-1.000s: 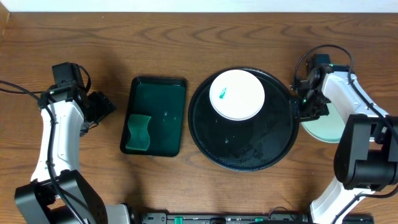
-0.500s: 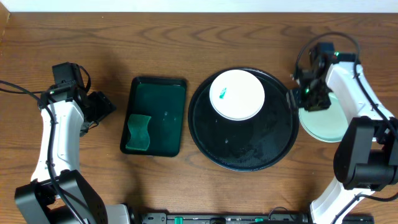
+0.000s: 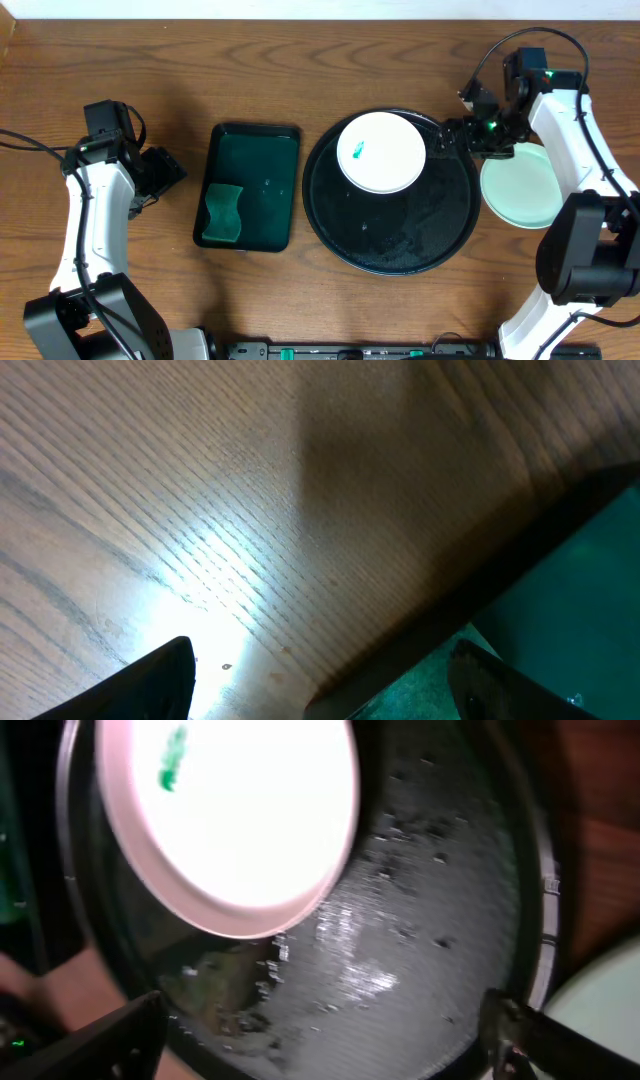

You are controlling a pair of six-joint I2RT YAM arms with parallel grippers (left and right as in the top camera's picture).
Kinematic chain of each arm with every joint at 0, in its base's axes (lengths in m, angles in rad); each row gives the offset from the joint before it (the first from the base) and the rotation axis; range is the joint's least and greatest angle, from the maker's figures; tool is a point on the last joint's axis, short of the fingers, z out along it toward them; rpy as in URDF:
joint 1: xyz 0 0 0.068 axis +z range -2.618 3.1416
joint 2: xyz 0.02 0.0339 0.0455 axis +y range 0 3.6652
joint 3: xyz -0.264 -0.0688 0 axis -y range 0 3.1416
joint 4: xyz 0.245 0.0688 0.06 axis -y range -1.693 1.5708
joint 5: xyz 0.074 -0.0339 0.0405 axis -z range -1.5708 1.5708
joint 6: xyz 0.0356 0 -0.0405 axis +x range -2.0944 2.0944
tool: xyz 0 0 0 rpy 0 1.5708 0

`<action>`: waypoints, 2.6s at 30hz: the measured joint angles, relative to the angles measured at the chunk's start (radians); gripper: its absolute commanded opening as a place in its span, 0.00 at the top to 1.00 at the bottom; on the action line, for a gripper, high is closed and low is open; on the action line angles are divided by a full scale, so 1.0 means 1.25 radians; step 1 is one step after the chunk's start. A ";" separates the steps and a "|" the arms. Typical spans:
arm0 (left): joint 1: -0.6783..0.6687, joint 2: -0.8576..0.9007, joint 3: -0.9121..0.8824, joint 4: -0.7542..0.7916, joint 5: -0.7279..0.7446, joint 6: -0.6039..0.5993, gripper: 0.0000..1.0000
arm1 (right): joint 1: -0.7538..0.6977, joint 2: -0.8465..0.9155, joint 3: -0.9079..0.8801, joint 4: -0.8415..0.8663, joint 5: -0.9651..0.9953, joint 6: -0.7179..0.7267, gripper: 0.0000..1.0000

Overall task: Clean dirty plates on tray and stack at the side
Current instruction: 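Move the right gripper left and grip the white plate's right rim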

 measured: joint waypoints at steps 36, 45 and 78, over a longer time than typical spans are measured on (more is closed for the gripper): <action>0.000 0.000 0.000 0.000 0.000 0.000 0.19 | 0.235 0.000 -0.225 0.450 0.427 0.396 0.81; 0.000 0.000 0.000 0.000 0.000 0.000 0.19 | 0.236 0.000 -0.289 0.511 0.434 0.408 0.99; 0.000 0.000 0.000 0.000 0.000 0.000 0.19 | 0.221 -0.056 -0.280 0.369 0.520 0.182 0.67</action>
